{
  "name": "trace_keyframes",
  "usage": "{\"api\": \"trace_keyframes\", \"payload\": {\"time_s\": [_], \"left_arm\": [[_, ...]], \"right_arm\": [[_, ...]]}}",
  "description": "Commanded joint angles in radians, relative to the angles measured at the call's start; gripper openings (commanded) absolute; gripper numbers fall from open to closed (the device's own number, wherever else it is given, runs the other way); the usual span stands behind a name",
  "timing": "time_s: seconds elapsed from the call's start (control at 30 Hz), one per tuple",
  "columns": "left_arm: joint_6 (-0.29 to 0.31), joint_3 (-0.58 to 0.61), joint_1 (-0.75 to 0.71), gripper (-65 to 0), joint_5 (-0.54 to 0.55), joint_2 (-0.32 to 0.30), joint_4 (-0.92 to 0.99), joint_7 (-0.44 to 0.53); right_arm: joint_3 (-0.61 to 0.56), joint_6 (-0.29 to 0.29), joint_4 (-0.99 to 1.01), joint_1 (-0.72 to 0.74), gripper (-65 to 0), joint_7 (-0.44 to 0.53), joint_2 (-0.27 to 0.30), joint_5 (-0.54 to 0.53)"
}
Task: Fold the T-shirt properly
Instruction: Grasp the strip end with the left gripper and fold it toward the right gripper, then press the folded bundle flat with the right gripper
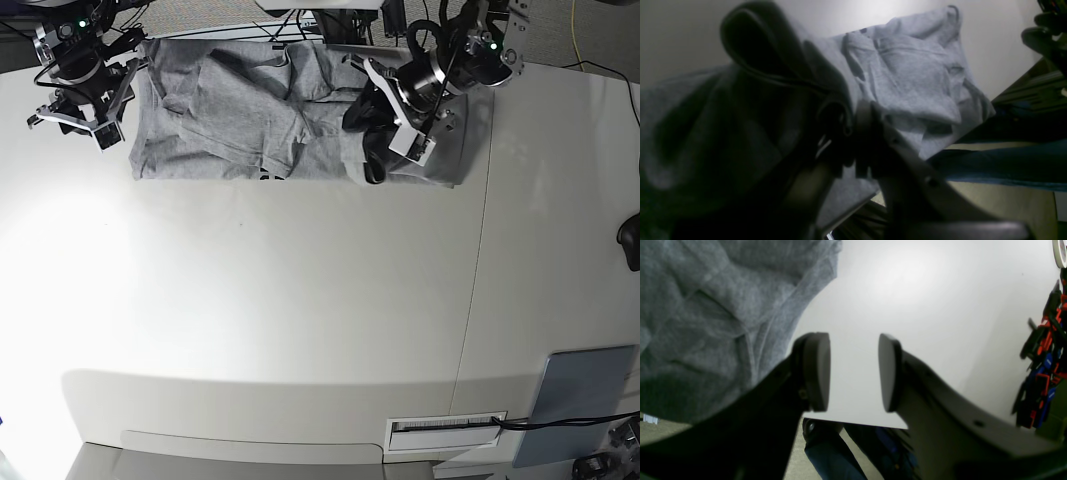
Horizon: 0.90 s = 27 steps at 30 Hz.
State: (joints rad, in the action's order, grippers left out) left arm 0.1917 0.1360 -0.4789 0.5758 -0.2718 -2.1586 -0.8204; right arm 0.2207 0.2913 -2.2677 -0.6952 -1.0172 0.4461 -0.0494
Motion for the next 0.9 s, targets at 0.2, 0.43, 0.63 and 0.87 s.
{"api": "trace_keyframes", "payload": {"time_s": [0.2, 0.43, 0.63, 0.87], "left_arm": [[0.154, -0.001, 0.015, -28.4, 0.12, 0.041, -0.016, 0.055], [0.227, -0.016, 0.016, -28.1, 0.104, 0.053, -0.018, -0.019], [0.351, -0.036, -0.002, -28.1, 0.018, 0.053, -0.018, -0.203], [0.506, -0.034, -0.072, -30.3, 0.005, 0.053, -0.018, -0.197]], "right_arm": [[0.008, -0.005, -0.016, -0.003, -40.8, 0.011, 0.011, 0.012], [0.008, -0.005, -0.016, -0.003, -40.8, 0.011, 0.011, 0.012], [0.008, -0.005, -0.016, -0.003, -40.8, 0.011, 0.011, 0.012], [0.008, -0.005, -0.016, -0.003, -40.8, 0.013, 0.011, 0.012]]}}
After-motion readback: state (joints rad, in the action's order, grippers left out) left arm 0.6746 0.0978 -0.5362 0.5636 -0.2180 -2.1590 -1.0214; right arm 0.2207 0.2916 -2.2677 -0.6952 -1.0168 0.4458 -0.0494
